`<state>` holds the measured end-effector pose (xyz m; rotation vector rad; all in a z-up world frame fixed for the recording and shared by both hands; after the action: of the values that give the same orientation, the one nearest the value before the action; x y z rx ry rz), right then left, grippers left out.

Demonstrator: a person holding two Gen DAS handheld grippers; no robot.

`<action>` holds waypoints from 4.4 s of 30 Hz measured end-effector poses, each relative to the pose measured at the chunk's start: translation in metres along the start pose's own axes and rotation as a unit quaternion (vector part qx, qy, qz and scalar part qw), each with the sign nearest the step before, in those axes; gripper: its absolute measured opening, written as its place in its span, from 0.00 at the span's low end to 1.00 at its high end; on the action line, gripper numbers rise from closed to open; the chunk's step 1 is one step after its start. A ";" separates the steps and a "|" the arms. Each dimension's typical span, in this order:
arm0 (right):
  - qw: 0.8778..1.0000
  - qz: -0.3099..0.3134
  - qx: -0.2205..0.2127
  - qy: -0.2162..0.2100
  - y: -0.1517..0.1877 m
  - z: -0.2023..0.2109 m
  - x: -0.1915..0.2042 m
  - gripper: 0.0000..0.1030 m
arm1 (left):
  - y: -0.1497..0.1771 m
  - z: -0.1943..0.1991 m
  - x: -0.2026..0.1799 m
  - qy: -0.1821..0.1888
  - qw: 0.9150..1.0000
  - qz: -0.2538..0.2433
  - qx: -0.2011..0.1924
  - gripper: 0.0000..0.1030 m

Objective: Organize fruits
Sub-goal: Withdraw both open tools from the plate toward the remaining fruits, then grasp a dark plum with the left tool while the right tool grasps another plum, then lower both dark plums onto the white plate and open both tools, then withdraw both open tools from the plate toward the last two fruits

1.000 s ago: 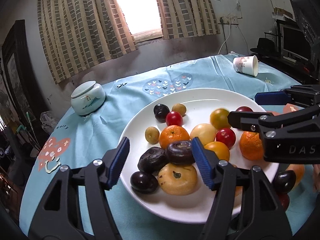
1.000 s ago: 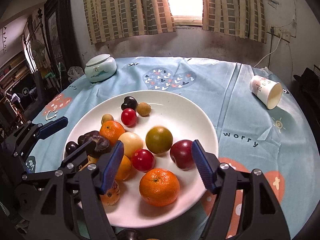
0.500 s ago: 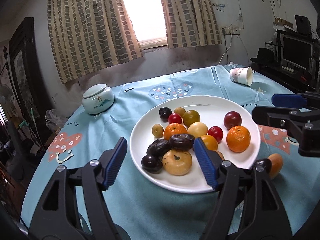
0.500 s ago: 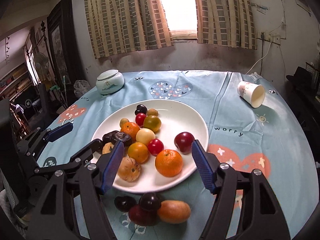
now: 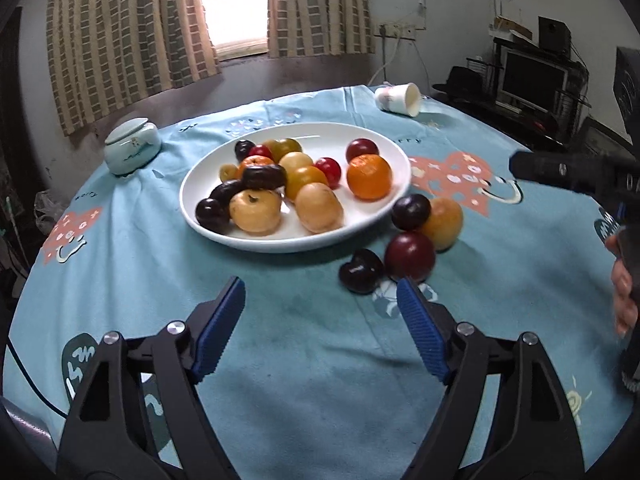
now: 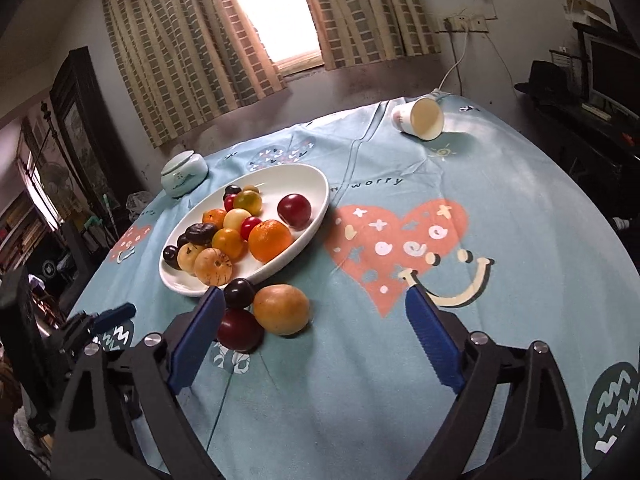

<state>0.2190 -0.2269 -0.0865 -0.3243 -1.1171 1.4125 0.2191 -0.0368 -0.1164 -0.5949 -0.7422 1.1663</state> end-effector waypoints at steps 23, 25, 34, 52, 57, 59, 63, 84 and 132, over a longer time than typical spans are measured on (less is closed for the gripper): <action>1.000 -0.015 0.010 -0.011 0.002 -0.002 -0.003 0.91 | -0.007 -0.061 -0.024 0.050 0.995 0.024 0.083 0.54; 1.000 -0.016 0.011 -0.009 0.003 -0.003 -0.004 0.91 | -0.010 -0.065 -0.025 0.057 0.994 0.032 0.087 0.54; 1.000 -0.011 0.021 -0.001 0.008 -0.009 -0.007 0.91 | -0.012 -0.066 -0.038 0.085 0.992 0.020 0.087 0.28; 0.995 0.036 0.084 -0.024 0.035 -0.041 0.014 0.80 | 0.008 -0.027 0.017 0.019 0.997 0.040 0.061 0.28; 0.994 0.070 0.085 -0.011 0.041 -0.048 0.031 0.78 | 0.004 -0.019 0.037 0.008 0.997 0.062 0.046 0.28; 0.995 0.065 0.070 0.003 0.031 -0.049 0.023 0.76 | 0.004 -0.019 0.036 0.012 0.997 0.060 0.045 0.28; 0.997 0.033 0.065 -0.007 0.020 -0.056 0.010 0.73 | 0.004 -0.017 0.038 0.019 0.997 0.066 0.044 0.28; 0.979 0.187 0.076 0.016 0.022 -0.088 0.059 0.27 | 0.007 -0.026 0.032 0.028 0.996 0.065 0.060 0.28; 0.994 0.091 0.020 -0.064 -0.097 -0.123 0.074 0.30 | -0.104 -0.101 0.105 -0.029 0.989 0.143 0.034 0.68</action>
<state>0.3556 -0.1301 -0.0422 -0.3166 -1.1844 1.6331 0.3812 0.0296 -0.0797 -0.6266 -0.6786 1.4744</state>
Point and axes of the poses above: each gripper's, at about its wrist camera, not at the fingertips, and z roughly against the way its jaws point, x to its left, y to its underside, the point moved 9 cm from there along -z, roughly the way its jaws point, and after that the axes turned 10 degrees about -y, right-handed, at the moved point
